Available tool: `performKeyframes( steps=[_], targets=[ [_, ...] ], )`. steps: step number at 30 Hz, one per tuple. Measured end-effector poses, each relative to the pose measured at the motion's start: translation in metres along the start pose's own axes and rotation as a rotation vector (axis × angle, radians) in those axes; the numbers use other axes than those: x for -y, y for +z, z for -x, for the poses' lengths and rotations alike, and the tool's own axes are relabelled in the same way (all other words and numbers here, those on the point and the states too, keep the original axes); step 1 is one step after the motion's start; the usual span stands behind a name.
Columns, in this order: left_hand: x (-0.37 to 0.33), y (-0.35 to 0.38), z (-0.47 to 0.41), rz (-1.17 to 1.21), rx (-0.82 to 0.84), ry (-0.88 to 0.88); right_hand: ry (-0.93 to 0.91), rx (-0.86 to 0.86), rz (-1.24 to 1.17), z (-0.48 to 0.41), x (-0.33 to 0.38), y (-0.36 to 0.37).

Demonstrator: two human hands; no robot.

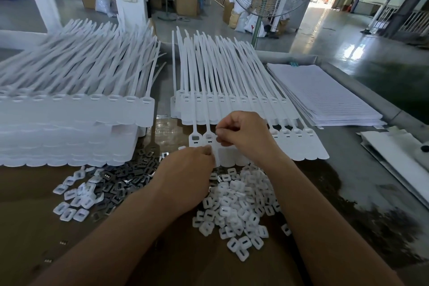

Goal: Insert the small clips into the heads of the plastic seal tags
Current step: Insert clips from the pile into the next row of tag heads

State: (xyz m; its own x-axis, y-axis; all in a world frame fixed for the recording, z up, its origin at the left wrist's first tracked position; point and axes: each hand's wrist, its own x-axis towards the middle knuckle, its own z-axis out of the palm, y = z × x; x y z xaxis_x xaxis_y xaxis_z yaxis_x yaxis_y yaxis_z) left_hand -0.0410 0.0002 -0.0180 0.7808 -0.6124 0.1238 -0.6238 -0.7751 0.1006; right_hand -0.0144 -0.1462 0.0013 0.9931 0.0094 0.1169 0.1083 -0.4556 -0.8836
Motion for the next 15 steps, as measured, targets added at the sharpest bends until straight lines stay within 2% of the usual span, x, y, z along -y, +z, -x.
performKeyframes(
  steps=[3, 7, 15],
  targets=[
    [0.000, -0.001, -0.001, -0.003, 0.008, -0.011, -0.018, -0.021, 0.029, -0.006, -0.002, 0.005],
    [0.000, 0.000, -0.001, -0.008, 0.014, -0.004, -0.057, -0.036, 0.188, -0.013, -0.005, 0.009],
    [0.001, 0.001, -0.002, 0.008, 0.011, -0.014, -0.021, -0.159, 0.137, -0.017, -0.012, 0.004]
  ],
)
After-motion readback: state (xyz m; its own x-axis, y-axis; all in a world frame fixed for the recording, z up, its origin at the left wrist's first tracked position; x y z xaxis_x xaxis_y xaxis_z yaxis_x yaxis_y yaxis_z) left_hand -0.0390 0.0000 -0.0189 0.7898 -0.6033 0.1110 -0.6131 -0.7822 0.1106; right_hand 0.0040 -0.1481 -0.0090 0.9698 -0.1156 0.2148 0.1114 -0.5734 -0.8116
